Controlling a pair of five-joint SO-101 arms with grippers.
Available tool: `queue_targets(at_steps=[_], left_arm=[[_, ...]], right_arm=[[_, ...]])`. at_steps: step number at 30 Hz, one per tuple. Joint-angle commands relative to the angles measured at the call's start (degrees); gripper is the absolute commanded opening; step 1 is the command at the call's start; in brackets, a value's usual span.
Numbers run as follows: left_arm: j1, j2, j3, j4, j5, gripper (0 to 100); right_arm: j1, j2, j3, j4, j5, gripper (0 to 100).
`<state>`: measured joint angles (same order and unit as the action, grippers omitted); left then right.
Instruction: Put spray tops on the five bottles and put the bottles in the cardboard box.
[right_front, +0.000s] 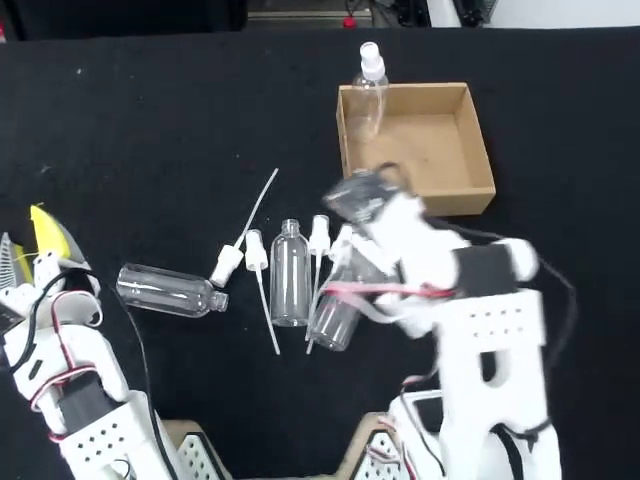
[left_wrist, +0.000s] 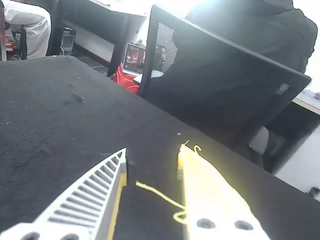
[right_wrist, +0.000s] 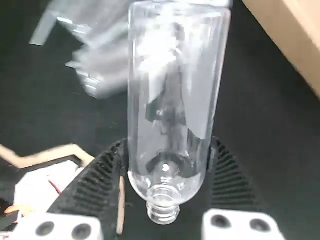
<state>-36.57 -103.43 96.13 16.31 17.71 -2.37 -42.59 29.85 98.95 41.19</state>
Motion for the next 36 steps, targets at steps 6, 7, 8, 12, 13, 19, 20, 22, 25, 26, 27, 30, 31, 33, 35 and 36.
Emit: queue_targets(at_steps=[6,7,8,12,13,19,20,22,25,26,27,30,31,33,35,36], left_arm=[[12.1,-0.8,0.8,6.9,0.1,16],[13.5,-0.8,0.9,7.4,0.1,16],[15.0,-0.8,1.1,7.8,0.0,16],[21.0,-0.8,1.2,9.8,-5.5,16],[22.5,-0.8,1.2,10.4,-7.2,16],[27.1,-0.8,1.2,12.2,-12.7,16],[27.2,-0.8,1.2,12.5,-12.9,16],[27.3,-0.8,1.2,12.6,-12.8,16],[27.3,-0.8,1.2,12.8,-12.8,16],[27.3,-0.8,1.2,12.8,-12.9,16],[27.0,-0.8,1.2,12.8,-12.9,16],[26.7,-0.8,1.2,12.8,-12.9,16],[26.7,-0.8,1.2,12.8,-12.9,16],[26.7,-0.7,1.2,12.8,-13.0,16],[26.7,-0.5,1.2,12.8,-13.0,16],[26.7,-0.5,1.2,12.8,-13.1,16]], right_arm=[[22.2,-1.2,20.5,-20.8,11.5,14.2],[23.2,-1.2,23.7,-25.1,11.4,14.2],[23.8,-1.2,26.8,-28.8,11.4,14.2],[24.6,-1.2,34.8,-37.7,11.3,14.2],[25.0,-1.3,35.6,-37.7,11.3,14.2],[32.6,-1.3,34.7,-37.4,0.6,14.2],[34.0,-1.3,34.2,-37.6,-3.3,14.2],[36.4,-1.3,33.3,-37.2,-12.2,14.2],[37.8,-1.2,33.4,-37.0,-23.7,14.2],[37.8,-1.2,33.5,-36.7,-26.4,14.6],[37.7,-1.2,33.5,-35.6,-28.5,16.6],[35.3,-1.2,32.0,-30.7,-32.3,31.2],[33.9,-1.2,31.3,-29.5,-32.9,36.2],[32.1,-1.2,29.2,-27.3,-33.5,43.3],[30.7,-1.3,26.4,-25.3,-33.1,44.8],[30.5,-1.3,24.7,-24.5,-33.1,44.8]])
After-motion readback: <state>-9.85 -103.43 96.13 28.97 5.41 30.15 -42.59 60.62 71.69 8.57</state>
